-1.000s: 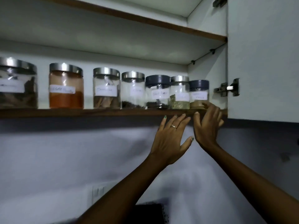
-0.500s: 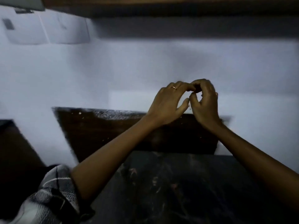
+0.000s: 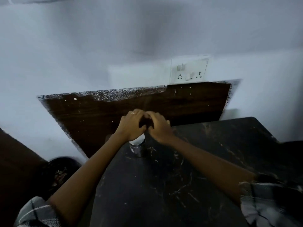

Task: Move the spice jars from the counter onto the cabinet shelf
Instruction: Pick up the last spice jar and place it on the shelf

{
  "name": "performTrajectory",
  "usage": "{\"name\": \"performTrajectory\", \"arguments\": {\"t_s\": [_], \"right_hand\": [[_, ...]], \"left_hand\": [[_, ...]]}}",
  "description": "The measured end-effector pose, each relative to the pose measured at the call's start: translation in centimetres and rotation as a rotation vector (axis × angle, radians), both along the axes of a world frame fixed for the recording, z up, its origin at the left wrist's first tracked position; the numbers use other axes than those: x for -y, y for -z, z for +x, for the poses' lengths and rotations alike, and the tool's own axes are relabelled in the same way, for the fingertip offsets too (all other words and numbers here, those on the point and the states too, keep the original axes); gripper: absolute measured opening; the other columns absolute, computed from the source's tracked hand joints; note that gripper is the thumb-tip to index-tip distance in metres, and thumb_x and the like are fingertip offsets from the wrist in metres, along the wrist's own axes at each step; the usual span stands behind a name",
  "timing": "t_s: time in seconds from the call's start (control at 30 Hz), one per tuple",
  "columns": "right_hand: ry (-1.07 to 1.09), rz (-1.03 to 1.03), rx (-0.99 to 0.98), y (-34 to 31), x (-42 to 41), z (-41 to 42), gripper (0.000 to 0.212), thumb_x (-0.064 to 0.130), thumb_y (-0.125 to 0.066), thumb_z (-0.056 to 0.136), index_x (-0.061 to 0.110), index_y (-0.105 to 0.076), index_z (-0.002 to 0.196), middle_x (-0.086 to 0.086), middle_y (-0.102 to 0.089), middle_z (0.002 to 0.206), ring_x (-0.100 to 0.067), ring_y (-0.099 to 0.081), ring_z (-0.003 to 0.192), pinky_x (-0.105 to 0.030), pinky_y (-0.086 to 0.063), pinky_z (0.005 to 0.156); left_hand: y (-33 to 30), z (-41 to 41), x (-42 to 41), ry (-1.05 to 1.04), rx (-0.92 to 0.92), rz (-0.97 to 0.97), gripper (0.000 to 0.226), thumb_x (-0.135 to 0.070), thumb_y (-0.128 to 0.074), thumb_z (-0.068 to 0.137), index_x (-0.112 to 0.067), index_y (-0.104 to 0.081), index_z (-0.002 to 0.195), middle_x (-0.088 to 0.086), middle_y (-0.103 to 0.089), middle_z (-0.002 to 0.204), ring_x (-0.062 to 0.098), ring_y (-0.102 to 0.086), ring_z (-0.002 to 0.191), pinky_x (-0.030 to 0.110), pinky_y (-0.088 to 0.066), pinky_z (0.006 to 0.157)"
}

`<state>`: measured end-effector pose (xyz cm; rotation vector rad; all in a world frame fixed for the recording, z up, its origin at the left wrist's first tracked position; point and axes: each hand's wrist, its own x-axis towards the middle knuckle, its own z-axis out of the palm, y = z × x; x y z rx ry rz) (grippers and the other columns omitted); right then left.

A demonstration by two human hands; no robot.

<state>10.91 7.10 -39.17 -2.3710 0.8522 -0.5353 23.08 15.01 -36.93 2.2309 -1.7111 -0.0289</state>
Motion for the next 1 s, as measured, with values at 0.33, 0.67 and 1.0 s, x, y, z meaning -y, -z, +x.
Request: {"name": "performTrajectory", "arguments": {"t_s": [0.33, 0.67, 1.0], "right_hand": [[0.073, 0.747, -0.184, 7.7, -3.5, 2.3, 0.084, 0.006, -0.061, 0.078, 0.02, -0.016, 0.147, -0.011, -0.027, 0.153, -0.032, -0.026, 0.14, -0.057, -0.023, 0.113], [0.098, 0.748, -0.144, 8.6, -4.2, 2.9, 0.076, 0.005, -0.055, 0.084, 0.025, -0.018, 0.147, -0.008, -0.032, 0.151, -0.027, -0.029, 0.139, -0.051, -0.029, 0.113], [0.168, 0.633, 0.151, 3.2, -1.3, -0.7, 0.059, 0.002, -0.049, 0.085, 0.018, -0.038, 0.141, -0.008, -0.044, 0.143, -0.025, -0.041, 0.132, -0.044, -0.036, 0.11]], "left_hand": [[11.7, 5.9, -1.0, -0.104, -0.519, 0.278, 0.106, -0.027, -0.083, 0.069, -0.01, -0.017, 0.149, 0.014, -0.027, 0.153, 0.031, -0.03, 0.139, 0.043, -0.03, 0.113], [14.3, 5.9, -1.2, -0.155, -0.43, 0.148, 0.082, -0.038, -0.086, 0.06, -0.018, -0.044, 0.128, 0.007, -0.046, 0.131, 0.019, -0.049, 0.113, 0.029, -0.042, 0.089], [7.1, 1.6, 0.9, -0.153, -0.634, -0.036, 0.071, -0.053, -0.082, 0.059, -0.026, -0.037, 0.107, -0.012, -0.047, 0.097, 0.006, -0.051, 0.085, 0.019, -0.047, 0.059]]}}
